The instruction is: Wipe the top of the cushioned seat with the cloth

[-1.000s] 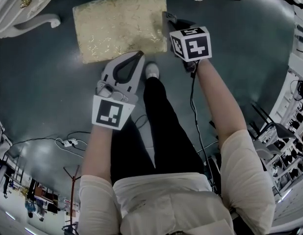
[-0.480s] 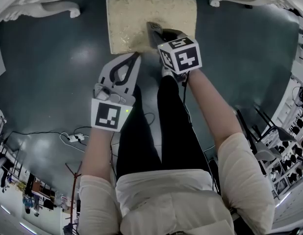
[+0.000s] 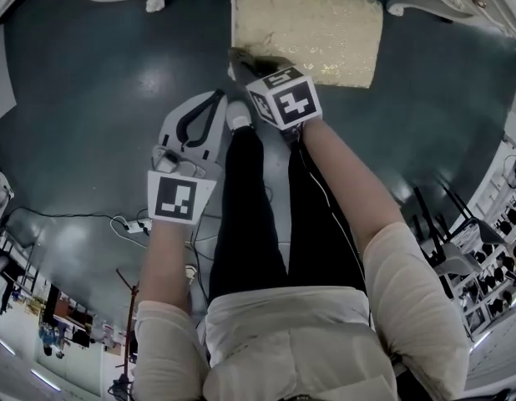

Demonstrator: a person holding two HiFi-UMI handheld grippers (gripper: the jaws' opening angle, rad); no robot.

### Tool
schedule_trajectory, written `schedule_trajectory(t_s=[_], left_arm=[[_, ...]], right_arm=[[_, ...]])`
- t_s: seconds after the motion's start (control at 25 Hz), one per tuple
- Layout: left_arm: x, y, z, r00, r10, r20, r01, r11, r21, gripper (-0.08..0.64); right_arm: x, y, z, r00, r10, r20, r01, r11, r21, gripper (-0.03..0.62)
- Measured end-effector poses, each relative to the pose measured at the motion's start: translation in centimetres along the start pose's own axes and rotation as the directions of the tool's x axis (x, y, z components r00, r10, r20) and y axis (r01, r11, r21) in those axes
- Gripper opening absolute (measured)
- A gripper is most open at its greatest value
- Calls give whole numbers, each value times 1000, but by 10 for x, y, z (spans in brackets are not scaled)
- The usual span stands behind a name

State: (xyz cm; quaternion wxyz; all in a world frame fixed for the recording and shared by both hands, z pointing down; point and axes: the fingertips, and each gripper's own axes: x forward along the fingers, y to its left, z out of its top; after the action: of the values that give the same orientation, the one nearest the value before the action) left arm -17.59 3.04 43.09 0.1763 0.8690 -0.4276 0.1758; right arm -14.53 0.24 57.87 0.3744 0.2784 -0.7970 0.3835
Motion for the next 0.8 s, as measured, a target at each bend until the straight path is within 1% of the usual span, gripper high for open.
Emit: schedule_trajectory(t_s=[0.12,0.24,0.36,0.44,0.6,0.8], left_arm=[[-6,13,-5,1000,20,-8,-20,1000,-9,2],[-7,18,-9,999,33,0,-33,999,-39,2],[-3,14,-13,1000,12,-5,-12,999,-31,2],[4,9,-14,1000,-1,-2,1,1000,-28,2],[15,1,-5,1000,-2,23,3,999,-46,2],[30,-13,-1,1000,-13,26,14,999,-47,2]], right_arm=[[12,2,-1,1000,-9,-8,9,1000,26,29],[17,-4,-5,999,-36,-17,36,999,41,29],[18,-12,-8,999,-53,-9,53,997,53,29],[17,-17,-7,998,-55,4,55,998,44,29],[11,-20,-7,999,-48,12,48,999,7,29],[2,-34,-12,999,-45,22,44,999,8,29]])
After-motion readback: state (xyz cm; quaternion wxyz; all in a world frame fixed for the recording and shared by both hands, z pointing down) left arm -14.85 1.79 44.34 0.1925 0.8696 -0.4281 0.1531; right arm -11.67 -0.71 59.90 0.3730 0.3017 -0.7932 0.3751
